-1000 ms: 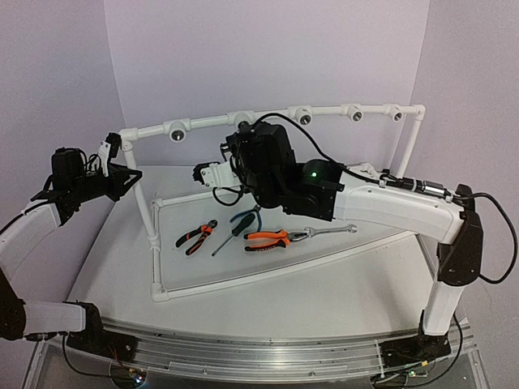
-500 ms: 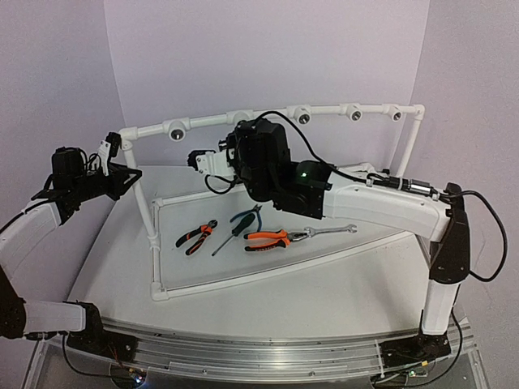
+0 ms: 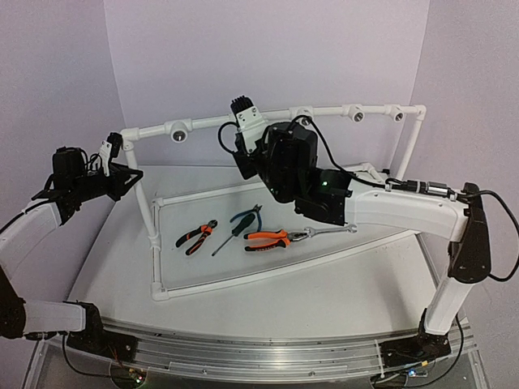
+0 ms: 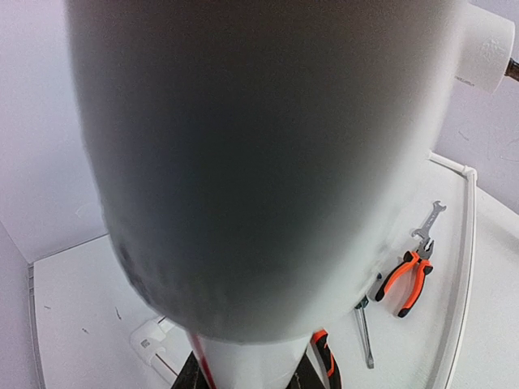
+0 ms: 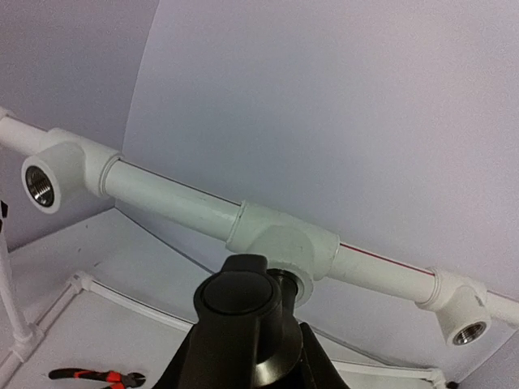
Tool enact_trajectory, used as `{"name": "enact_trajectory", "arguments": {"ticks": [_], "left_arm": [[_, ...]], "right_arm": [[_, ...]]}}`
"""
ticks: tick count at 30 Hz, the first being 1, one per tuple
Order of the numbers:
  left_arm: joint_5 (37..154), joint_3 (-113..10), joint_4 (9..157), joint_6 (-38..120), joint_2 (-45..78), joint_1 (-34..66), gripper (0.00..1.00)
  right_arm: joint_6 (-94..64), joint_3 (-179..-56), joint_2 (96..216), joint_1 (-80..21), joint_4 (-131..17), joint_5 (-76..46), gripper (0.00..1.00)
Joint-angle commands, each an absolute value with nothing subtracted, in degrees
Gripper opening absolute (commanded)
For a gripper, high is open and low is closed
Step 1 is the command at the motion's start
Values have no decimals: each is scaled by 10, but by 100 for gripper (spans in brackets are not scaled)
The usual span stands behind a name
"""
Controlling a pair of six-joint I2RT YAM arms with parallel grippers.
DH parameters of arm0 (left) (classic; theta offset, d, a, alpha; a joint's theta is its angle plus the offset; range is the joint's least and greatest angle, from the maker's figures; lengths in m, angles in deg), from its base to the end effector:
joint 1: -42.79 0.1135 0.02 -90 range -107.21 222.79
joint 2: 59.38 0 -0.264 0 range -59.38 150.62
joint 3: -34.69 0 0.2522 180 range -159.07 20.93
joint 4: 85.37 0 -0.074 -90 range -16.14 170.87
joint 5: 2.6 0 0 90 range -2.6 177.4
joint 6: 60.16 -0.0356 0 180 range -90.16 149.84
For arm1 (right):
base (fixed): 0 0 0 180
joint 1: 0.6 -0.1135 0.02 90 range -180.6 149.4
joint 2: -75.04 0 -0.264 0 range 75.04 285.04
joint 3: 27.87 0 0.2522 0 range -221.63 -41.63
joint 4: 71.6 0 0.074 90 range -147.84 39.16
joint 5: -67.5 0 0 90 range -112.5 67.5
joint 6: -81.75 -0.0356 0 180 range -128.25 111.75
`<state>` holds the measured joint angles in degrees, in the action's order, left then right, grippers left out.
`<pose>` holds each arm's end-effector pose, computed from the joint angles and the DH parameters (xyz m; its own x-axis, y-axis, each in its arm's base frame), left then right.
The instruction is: Install the water faucets
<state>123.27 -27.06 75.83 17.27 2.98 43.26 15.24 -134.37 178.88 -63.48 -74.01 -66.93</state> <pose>0.2469 -0.0188 0.3105 -0.2055 0.1747 -0.9629 0.6052 0.7959 0.0152 0.2201 0.3750 0.3903 0.1636 -0.3050 -0.9382 -0.2753 0.8991 -0.3403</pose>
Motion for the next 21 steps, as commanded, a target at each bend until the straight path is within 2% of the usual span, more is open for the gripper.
{"name": "enact_trajectory", "arguments": {"ticks": [1, 4, 10, 13, 21], "left_arm": [[1200, -266, 648, 167, 47, 430, 0], [1200, -265, 648, 168, 45, 430, 0], [1200, -263, 652, 169, 44, 430, 0], [1200, -262, 654, 169, 45, 430, 0], [1201, -264, 654, 168, 47, 430, 0]], "right_arm": [[-9, -1320, 1766, -614, -716, -742, 0], [-29, -1311, 1759, -611, -717, -737, 0], [47, -1320, 1782, -618, -721, -756, 0], [103, -1294, 1794, -622, -768, -773, 0], [141, -1287, 1807, -624, -816, -784, 0]]}}
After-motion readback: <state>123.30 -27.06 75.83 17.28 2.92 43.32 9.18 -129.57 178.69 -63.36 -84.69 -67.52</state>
